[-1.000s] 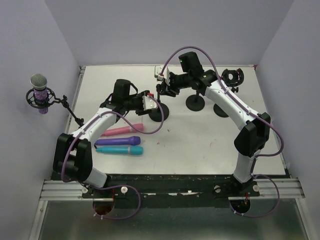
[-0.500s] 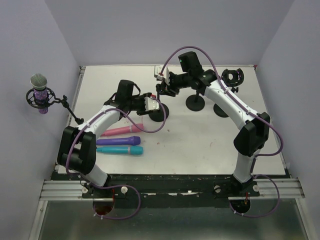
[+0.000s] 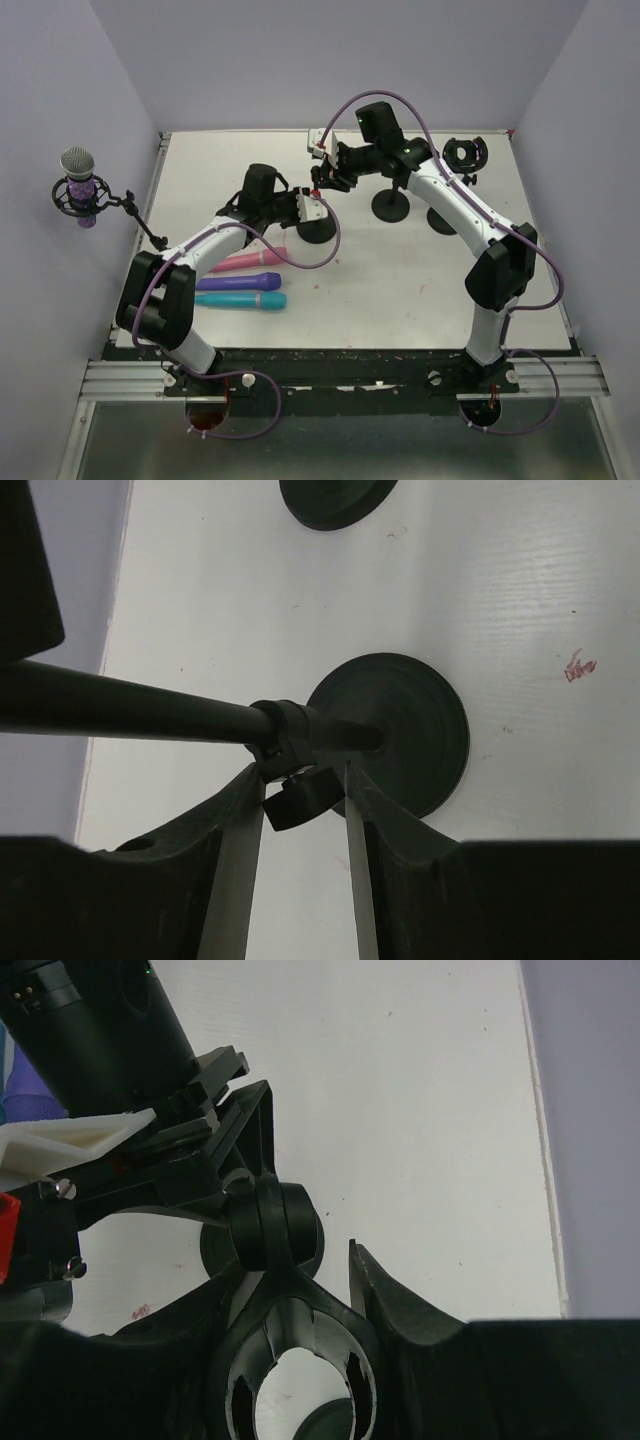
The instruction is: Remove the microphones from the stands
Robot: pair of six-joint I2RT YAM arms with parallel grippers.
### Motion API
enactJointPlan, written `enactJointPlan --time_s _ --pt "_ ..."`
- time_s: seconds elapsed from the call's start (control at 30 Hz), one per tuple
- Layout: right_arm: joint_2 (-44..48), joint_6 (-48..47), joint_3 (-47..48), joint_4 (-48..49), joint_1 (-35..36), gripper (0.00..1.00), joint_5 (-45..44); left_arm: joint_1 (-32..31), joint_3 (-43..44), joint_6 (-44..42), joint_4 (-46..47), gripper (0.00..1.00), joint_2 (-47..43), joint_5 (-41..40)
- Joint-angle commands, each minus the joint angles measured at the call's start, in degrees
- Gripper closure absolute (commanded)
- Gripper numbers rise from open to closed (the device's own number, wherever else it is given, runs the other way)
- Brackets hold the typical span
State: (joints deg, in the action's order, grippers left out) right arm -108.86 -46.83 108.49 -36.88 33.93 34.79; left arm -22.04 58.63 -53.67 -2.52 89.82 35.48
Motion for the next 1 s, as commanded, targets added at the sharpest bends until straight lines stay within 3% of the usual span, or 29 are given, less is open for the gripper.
enactJointPlan --time_s 0.0,0.17,0.3,0.5,0.67,0.97 --pt "-2.67 0.42 0.23 -1.52 0.43 0.69 -0.86 -2.21 -1.94 2.95 2.17 0.60 0.18 -3.49" --pt "-2.67 0.42 0.23 -1.52 0.52 0.70 -1.21 -1.95 1.65 7.86 -2.30 0.73 0.53 -3.84" --pt "-2.06 0.42 -0.12 -1.52 0.52 0.70 -1.83 0.85 5.34 18.31 -7.31 0.77 0.79 0.01" --pt "-1.62 0.60 -0.82 -1.26 0.52 0.71 -1.91 5.07 14.57 32.46 -18.29 0.79 5.35 17.30" --pt "-1.36 0.69 -0.56 -1.17 0.52 0.71 -2.09 7.54 20.72 44.68 -21.46 0.83 11.50 31.98" --pt "0.40 0.69 -2.14 -0.91 0.52 0.72 -2.62 9.47 22.05 72.16 -9.89 0.85 20.99 47.73"
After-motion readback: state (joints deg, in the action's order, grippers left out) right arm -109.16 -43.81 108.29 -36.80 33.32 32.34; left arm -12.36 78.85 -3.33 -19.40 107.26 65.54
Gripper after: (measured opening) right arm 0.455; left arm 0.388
